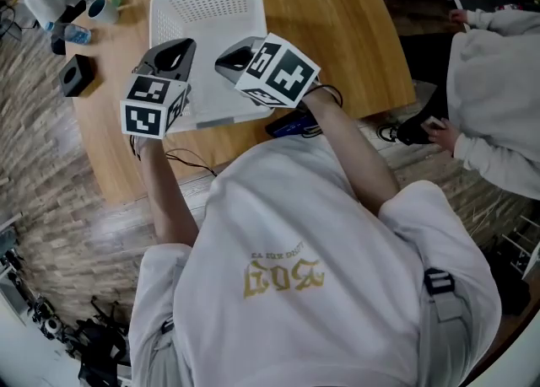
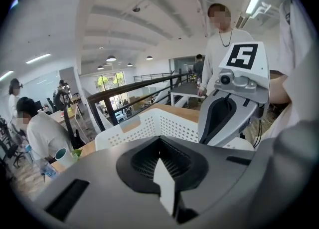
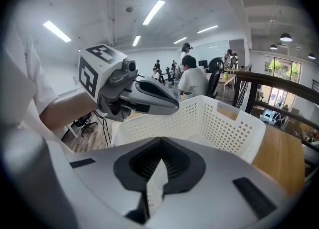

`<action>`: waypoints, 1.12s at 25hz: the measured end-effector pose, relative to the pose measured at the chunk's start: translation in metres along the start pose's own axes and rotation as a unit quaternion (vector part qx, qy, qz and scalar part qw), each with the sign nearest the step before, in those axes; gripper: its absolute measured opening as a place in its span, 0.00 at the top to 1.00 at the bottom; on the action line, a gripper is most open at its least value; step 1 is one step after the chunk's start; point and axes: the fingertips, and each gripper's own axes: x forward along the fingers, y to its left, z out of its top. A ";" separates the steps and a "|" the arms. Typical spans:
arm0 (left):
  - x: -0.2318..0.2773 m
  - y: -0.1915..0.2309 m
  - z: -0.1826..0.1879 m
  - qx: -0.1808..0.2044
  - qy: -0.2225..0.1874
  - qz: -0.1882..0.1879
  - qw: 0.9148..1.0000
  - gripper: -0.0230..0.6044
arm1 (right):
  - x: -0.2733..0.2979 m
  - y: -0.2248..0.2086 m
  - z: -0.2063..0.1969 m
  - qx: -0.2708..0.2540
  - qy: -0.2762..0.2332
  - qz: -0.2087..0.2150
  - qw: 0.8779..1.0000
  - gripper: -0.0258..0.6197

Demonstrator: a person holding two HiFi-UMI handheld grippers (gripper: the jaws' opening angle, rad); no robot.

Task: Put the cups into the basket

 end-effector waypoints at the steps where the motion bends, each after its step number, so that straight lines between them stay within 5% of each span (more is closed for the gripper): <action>1: -0.005 0.002 0.003 -0.008 -0.015 0.010 1.000 0.95 | -0.001 -0.001 0.002 0.004 -0.009 -0.001 1.000 0.94; 8: -0.037 0.004 0.025 -0.041 -0.106 0.049 0.992 0.95 | -0.013 -0.008 0.008 0.017 -0.053 -0.015 0.998 0.94; 13: -0.054 0.007 0.031 -0.069 -0.174 0.092 0.978 0.95 | -0.023 -0.016 0.009 0.024 -0.083 -0.050 0.995 0.94; 18: -0.063 0.006 0.030 -0.065 -0.200 0.122 0.970 0.95 | -0.036 -0.011 0.023 0.022 -0.137 -0.045 0.989 0.94; 24: -0.086 0.011 0.038 -0.060 -0.243 0.186 0.950 0.95 | -0.051 -0.007 0.034 -0.018 -0.179 -0.099 0.979 0.94; 28: -0.089 0.004 0.047 -0.056 -0.249 0.184 0.949 0.95 | -0.062 -0.008 0.047 -0.016 -0.205 -0.112 0.972 0.94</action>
